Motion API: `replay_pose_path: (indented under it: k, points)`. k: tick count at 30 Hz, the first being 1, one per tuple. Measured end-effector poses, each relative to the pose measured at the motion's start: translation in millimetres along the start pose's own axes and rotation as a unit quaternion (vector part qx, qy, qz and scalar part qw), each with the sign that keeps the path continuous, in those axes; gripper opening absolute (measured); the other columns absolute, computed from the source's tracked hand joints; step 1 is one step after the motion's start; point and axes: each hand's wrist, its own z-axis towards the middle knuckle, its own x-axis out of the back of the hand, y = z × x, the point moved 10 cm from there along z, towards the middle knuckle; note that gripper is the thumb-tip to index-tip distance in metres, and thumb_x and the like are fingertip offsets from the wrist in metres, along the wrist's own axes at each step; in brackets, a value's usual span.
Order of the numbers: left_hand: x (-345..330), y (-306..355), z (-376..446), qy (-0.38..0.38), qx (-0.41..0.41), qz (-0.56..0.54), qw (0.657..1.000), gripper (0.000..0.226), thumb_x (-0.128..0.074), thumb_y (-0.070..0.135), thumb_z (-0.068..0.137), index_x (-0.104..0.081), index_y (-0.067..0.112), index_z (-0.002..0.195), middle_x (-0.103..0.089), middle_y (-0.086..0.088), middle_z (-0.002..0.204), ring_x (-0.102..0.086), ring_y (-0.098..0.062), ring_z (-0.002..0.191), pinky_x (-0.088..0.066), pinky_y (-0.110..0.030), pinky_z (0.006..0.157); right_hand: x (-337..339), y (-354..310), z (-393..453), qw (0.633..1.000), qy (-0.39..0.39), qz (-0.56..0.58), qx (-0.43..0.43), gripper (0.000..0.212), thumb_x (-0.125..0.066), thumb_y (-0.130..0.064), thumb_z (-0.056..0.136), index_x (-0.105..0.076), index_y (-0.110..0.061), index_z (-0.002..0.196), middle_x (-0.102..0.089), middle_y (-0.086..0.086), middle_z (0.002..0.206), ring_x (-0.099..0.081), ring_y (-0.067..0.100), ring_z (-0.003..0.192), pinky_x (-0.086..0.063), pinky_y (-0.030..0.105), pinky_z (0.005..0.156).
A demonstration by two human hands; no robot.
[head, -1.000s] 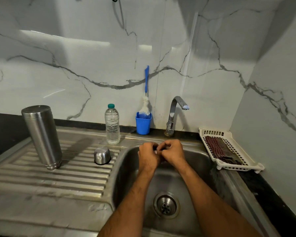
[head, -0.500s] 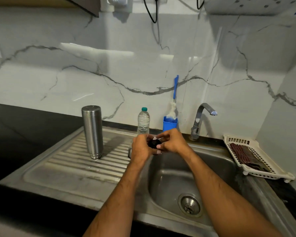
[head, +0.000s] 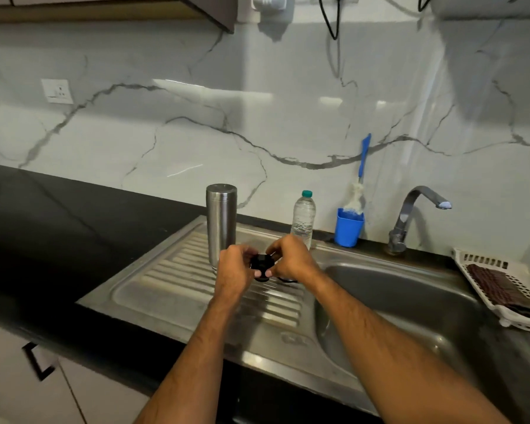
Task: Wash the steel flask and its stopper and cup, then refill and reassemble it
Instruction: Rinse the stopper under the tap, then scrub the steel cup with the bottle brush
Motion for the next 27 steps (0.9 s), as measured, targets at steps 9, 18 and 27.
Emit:
replay_pose_path:
  k: [9,18,27]
  points:
    - [-2,-39,1,-0.002,0.027,-0.002,1.000,0.028,-0.074,-0.006,0.079,-0.075,0.008,0.103,-0.074,-0.013,0.099,-0.072,-0.031,0.093,-0.060,-0.049,0.084,-29,-1,6,0.999,0.026,-0.009,-0.017,0.052,-0.097,-0.017,0.058,-0.077,-0.014,0.106,-0.076,0.001,0.099,-0.069,0.015,0.092,-0.059,0.035,0.088]
    - [-3,-38,-3,-0.001,0.037,-0.002,0.999,0.033,-0.073,-0.003,0.086,-0.069,0.009,0.116,-0.073,-0.004,0.112,-0.070,-0.017,0.101,-0.061,-0.039,0.090,-37,4,10,0.999,0.026,-0.010,-0.026,0.055,-0.097,-0.021,0.062,-0.075,-0.017,0.112,-0.076,-0.001,0.104,-0.069,0.014,0.098,-0.056,0.031,0.090]
    - [2,-25,-2,0.012,0.037,0.011,0.999,0.040,-0.078,-0.001,0.082,-0.068,0.009,0.119,-0.071,-0.003,0.117,-0.068,-0.017,0.107,-0.058,-0.041,0.098,-25,10,9,0.999,0.035,0.020,-0.025,0.057,-0.095,-0.014,0.064,-0.071,-0.010,0.116,-0.074,0.002,0.104,-0.068,0.013,0.092,-0.059,0.031,0.087]
